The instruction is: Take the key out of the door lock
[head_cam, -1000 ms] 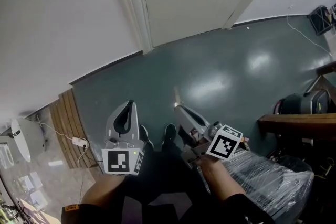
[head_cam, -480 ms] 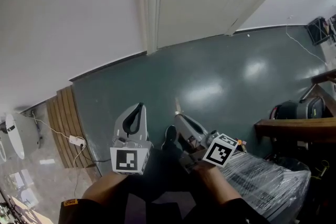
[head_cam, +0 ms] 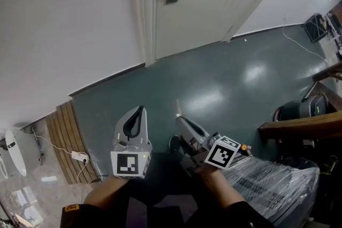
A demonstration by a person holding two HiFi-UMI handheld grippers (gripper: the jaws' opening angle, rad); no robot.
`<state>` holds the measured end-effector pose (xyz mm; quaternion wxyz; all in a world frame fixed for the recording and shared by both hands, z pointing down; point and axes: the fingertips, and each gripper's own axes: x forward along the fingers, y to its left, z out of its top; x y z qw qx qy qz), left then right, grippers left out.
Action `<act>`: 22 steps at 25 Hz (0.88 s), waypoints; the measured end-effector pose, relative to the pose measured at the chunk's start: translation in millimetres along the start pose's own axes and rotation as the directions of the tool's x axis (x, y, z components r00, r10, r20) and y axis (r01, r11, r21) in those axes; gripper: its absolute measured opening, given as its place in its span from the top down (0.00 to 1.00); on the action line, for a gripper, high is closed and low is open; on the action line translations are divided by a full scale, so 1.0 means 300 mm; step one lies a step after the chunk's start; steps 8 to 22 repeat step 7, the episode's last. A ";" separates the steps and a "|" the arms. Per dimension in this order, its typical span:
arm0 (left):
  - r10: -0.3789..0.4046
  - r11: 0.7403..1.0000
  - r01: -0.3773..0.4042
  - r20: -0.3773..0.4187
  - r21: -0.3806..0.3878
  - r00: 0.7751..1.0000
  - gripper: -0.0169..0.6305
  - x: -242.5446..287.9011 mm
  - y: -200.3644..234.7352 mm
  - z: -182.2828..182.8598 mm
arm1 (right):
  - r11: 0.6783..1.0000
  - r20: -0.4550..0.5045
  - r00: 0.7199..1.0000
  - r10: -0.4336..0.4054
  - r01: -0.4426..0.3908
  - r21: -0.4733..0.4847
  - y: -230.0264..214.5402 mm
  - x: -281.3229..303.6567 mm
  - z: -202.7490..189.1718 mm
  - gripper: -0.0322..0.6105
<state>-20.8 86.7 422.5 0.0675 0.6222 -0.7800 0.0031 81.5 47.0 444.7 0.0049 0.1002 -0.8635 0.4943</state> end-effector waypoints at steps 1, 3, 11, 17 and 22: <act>-0.002 1.000 0.002 0.002 0.002 1.000 0.95 -0.001 0.002 0.004 | 1.000 0.003 1.000 0.000 0.000 -0.002 0.003 0.002 0.001 0.93; -0.004 1.000 0.004 0.007 0.005 1.000 0.95 -0.002 0.004 0.011 | 1.000 0.005 1.000 0.005 -0.005 0.000 0.010 0.006 -0.001 0.93; 0.000 1.000 0.000 0.008 -0.003 1.000 0.95 -0.005 0.011 0.013 | 1.000 0.005 1.000 0.002 -0.002 -0.010 0.017 0.011 0.003 0.93; 0.000 1.000 0.000 0.008 -0.003 1.000 0.95 -0.005 0.011 0.013 | 1.000 0.005 1.000 0.002 -0.002 -0.010 0.017 0.011 0.003 0.93; 0.000 1.000 0.000 0.008 -0.003 1.000 0.95 -0.005 0.011 0.013 | 1.000 0.005 1.000 0.002 -0.002 -0.010 0.017 0.011 0.003 0.93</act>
